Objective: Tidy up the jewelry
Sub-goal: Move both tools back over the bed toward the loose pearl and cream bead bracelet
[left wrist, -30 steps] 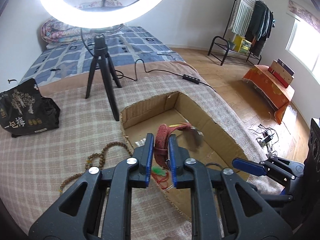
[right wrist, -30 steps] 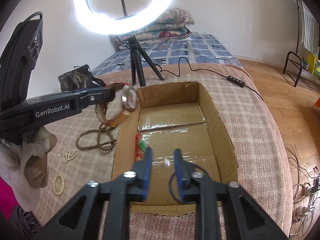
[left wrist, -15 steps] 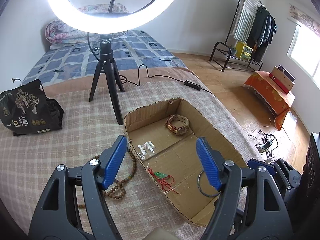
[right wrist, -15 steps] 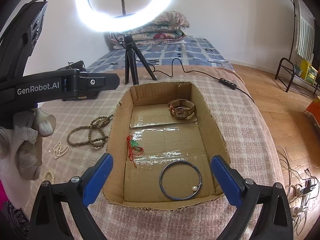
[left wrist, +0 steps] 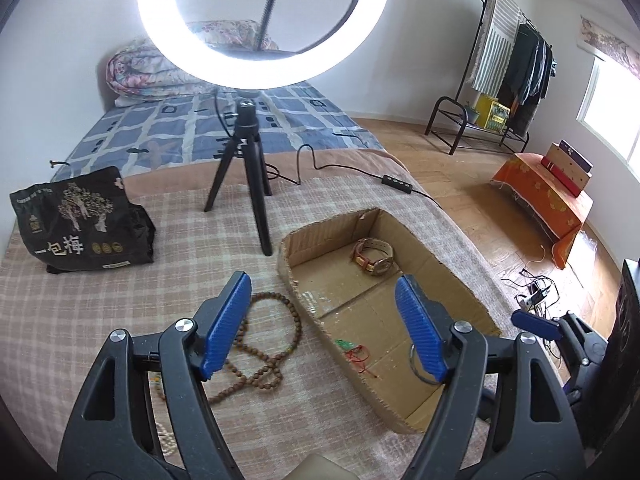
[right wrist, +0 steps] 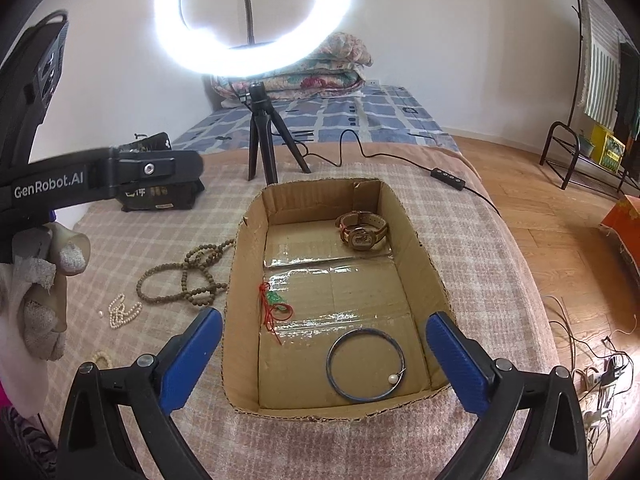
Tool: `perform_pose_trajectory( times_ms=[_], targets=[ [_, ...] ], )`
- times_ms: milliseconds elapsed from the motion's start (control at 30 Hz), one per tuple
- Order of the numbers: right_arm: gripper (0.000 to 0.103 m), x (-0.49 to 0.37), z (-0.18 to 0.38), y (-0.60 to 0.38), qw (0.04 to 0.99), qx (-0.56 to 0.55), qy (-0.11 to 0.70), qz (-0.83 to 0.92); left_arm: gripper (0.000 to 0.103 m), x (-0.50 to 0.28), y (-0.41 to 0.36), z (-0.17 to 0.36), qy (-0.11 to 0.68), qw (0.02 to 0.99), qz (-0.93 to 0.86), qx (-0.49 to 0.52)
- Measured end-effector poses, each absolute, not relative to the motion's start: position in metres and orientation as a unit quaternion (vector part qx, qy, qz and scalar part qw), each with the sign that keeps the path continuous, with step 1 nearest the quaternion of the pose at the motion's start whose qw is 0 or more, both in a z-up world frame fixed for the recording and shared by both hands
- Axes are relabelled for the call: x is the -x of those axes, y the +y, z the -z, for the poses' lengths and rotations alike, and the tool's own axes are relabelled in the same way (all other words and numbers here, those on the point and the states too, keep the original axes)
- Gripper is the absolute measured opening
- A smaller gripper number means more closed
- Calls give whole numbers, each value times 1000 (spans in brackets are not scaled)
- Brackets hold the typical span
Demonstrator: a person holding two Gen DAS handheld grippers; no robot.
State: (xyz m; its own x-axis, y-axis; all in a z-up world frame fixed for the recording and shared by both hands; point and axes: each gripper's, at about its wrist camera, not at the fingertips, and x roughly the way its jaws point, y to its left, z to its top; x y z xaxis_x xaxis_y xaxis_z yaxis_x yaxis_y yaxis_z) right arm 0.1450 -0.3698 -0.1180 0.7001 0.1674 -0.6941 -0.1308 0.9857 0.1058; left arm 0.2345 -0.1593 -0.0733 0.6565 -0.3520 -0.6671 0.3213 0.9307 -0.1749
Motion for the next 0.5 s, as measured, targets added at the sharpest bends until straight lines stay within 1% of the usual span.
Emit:
perform_pose_trajectory(
  times_ms=[300, 500],
  targets=[
    [103, -132, 103, -355, 928, -33, 359, -92, 77, -221, -83, 60, 345, 924, 159, 46],
    [103, -125, 98, -326, 928, -21, 352, -120, 77, -211, -31, 62, 344, 929, 129, 49]
  ],
)
